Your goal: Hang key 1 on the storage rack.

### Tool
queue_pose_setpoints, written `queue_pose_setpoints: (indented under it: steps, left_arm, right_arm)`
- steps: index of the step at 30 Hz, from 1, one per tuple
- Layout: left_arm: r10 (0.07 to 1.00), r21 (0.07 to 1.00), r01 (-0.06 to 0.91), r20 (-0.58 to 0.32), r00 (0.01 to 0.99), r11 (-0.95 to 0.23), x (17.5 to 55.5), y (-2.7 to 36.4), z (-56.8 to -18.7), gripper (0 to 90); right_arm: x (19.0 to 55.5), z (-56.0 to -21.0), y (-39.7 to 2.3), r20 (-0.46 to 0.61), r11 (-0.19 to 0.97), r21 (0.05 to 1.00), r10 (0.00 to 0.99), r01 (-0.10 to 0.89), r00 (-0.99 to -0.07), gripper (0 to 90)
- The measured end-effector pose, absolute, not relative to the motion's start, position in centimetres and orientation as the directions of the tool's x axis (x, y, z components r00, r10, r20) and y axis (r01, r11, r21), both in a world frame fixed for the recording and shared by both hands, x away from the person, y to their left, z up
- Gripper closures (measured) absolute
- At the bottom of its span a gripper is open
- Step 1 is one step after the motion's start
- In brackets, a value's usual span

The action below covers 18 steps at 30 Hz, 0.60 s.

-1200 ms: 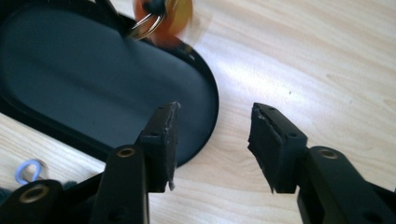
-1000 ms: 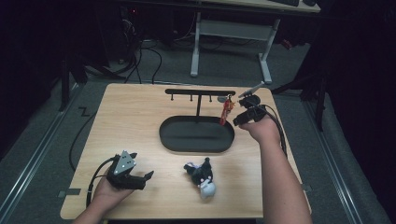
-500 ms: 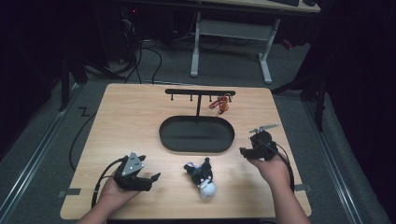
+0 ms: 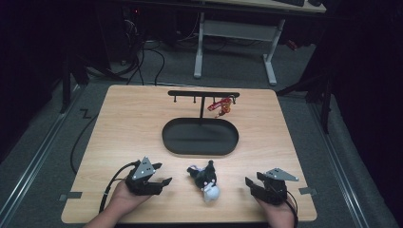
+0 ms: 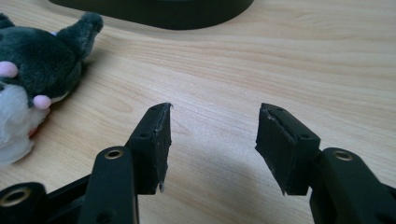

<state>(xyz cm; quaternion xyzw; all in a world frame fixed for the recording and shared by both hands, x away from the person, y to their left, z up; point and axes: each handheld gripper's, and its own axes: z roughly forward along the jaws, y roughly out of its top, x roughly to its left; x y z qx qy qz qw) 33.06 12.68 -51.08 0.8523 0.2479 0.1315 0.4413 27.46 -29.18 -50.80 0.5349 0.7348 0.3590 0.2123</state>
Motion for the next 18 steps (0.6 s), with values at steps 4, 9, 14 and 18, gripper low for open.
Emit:
queue_pose_setpoints:
  steps: [4,9,14,18]
  left_arm:
    - [0.509,0.800,0.288,0.024,0.860,-0.526,32.4,11.5,-51.3,44.1]
    - [0.500,0.786,0.308,0.001,0.866,-0.536,31.5,10.3,-51.7,51.8]
    - [0.500,0.787,0.301,0.011,0.866,-0.538,30.3,7.5,-51.3,68.2]
    - [0.525,0.791,0.306,0.023,0.851,-0.530,30.1,5.1,-51.1,81.3]
  right_arm:
    - [27.7,-51.1,-29.3,0.105,0.142,0.758,0.937,0.636,-0.334,45.4]
    - [28.2,-51.5,-29.0,0.133,0.131,0.747,0.931,0.651,-0.341,47.2]
    - [28.1,-51.0,-28.5,0.130,0.140,0.761,0.924,0.634,-0.360,50.4]
    - [28.1,-50.8,-28.6,0.170,0.106,0.770,0.916,0.629,-0.363,51.5]
